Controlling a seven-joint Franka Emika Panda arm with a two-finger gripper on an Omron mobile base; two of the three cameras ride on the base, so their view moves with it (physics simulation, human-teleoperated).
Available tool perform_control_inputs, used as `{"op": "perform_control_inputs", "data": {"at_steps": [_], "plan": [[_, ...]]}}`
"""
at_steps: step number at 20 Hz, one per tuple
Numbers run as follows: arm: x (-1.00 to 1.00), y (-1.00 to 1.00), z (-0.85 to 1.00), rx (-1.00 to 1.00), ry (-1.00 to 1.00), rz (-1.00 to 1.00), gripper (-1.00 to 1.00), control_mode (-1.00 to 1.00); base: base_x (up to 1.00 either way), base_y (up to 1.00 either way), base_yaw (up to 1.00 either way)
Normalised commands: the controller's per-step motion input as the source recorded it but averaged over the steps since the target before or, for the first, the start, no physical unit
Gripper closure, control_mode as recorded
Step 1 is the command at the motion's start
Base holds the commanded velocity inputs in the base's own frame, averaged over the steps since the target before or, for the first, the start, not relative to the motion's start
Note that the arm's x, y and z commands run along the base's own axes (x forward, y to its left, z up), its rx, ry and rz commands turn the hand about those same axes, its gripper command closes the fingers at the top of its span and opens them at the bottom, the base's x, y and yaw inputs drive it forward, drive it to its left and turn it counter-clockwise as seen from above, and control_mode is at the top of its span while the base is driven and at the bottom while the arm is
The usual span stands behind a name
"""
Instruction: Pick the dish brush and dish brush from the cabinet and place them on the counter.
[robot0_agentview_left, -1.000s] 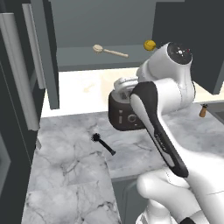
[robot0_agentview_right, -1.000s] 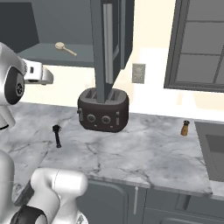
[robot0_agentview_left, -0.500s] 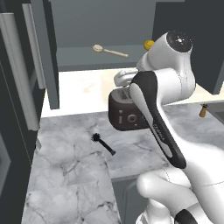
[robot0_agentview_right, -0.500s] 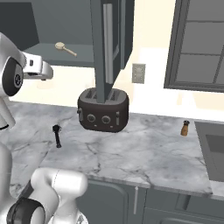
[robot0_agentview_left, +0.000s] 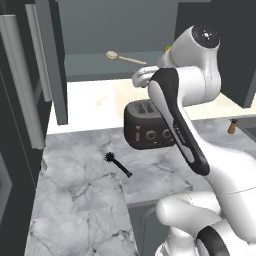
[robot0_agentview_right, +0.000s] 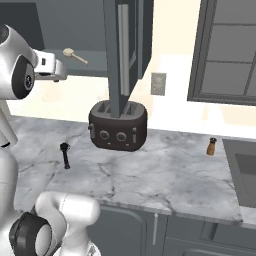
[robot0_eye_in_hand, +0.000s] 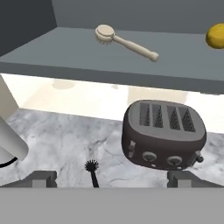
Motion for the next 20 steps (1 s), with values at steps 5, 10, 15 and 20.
{"op": "perform_control_inputs", "data": {"at_steps": [5,10,15,20], "plan": [[0.42,-0.09,0.14,0.00,-0.03,0.00,-1.00,-1.00,0.00,0.00,0.00],[0.52,-0.09,0.15,0.00,-0.02,0.01,-1.00,-1.00,0.00,0.00,0.00],[0.55,-0.06,0.14,0.00,-0.02,0.01,-1.00,-1.00,0.00,0.00,0.00],[0.57,-0.02,0.09,0.00,-0.02,0.02,-1.00,-1.00,0.00,0.00,0.00]]}}
